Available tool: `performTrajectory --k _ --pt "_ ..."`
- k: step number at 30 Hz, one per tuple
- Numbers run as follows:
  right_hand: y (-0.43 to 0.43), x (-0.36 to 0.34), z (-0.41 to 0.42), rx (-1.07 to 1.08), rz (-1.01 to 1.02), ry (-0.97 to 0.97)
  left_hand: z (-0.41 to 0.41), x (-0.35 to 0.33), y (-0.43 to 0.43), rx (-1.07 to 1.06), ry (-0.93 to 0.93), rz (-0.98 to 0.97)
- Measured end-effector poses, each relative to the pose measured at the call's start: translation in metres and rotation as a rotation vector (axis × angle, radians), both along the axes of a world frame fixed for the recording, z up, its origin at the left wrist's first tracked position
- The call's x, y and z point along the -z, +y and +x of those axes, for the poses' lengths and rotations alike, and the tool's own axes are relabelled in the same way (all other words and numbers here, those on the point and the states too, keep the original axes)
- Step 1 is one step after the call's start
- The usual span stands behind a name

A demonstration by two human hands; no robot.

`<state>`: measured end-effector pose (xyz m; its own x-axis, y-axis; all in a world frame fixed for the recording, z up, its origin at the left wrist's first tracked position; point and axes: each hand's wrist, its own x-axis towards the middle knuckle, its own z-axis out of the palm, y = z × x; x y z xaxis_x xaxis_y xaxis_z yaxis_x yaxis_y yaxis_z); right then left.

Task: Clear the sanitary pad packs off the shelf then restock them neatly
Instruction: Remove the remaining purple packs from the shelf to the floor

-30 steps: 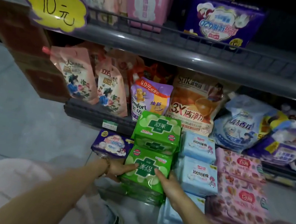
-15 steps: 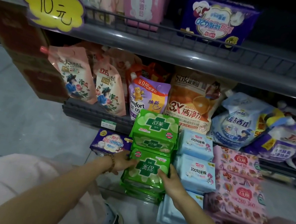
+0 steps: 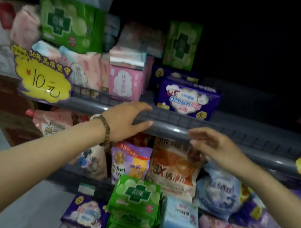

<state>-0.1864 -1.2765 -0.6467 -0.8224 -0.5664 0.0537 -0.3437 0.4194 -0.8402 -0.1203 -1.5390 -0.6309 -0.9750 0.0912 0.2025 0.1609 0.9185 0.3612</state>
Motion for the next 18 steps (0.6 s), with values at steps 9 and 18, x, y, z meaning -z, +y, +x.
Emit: performTrajectory --k 9,18 --pt "-0.059 -0.089 -0.132 0.221 -0.230 0.159 -0.125 -0.086 -0.022 -0.203 0.344 -0.364" --pt "-0.111 -0.097 -0.241 0.292 -0.230 0.019 -0.176 -0.072 -0.044 -0.304 0.082 -0.320"
